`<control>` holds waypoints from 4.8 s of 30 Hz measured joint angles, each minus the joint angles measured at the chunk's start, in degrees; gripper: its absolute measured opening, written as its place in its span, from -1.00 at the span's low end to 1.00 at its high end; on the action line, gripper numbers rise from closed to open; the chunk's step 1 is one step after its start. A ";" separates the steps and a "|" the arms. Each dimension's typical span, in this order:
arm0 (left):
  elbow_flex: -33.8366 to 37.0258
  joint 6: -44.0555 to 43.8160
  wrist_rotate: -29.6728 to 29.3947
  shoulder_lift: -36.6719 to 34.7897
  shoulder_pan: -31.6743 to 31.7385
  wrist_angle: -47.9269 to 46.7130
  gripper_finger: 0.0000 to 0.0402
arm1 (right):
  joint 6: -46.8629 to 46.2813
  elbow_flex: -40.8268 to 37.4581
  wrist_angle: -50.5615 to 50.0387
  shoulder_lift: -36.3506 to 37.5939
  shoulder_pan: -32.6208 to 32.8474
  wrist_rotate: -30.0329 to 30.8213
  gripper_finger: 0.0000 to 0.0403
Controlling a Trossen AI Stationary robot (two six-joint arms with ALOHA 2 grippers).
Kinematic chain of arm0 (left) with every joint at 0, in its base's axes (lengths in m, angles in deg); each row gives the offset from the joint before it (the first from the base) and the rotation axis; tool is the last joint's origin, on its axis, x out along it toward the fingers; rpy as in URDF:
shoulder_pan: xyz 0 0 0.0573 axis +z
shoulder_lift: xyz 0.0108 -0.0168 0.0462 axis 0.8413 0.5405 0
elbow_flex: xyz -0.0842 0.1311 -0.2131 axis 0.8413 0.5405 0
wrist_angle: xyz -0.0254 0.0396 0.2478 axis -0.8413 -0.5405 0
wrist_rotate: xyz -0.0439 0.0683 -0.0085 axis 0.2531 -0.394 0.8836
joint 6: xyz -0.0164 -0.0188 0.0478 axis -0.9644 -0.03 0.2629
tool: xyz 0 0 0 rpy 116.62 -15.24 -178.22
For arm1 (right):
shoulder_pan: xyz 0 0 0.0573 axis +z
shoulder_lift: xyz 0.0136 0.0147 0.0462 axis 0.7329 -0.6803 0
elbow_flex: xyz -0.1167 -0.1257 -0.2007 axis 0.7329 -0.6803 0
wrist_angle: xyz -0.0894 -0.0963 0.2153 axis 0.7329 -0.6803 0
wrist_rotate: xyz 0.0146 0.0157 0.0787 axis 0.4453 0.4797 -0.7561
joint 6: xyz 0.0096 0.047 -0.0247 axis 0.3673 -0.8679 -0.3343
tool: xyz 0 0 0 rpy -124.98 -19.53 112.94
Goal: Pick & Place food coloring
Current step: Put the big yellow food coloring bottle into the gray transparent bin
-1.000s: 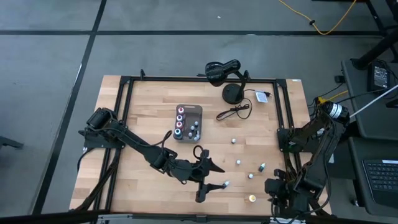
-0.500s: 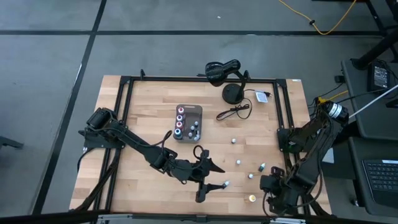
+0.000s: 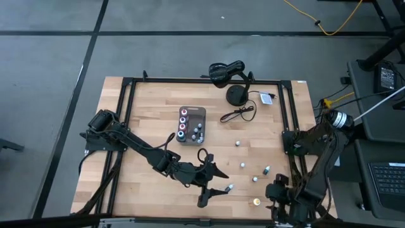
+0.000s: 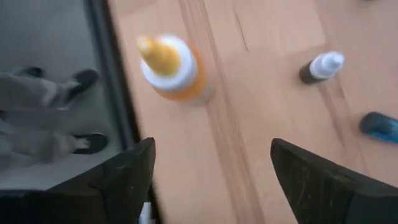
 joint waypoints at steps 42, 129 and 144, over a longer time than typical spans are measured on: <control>0.00 -2.04 0.36 0.00 0.00 1.27 0.31 | -2.54 -0.02 12.66 -15.38 2.49 17.31 0.58; -25.18 1.57 0.56 -1.99 -0.43 -53.02 0.14 | 31.18 42.49 -6.13 -17.34 -29.66 7.58 -0.48; -25.18 0.50 -0.35 -1.99 0.23 -55.03 -0.03 | 33.43 42.49 -3.68 -17.34 -30.69 7.47 -0.47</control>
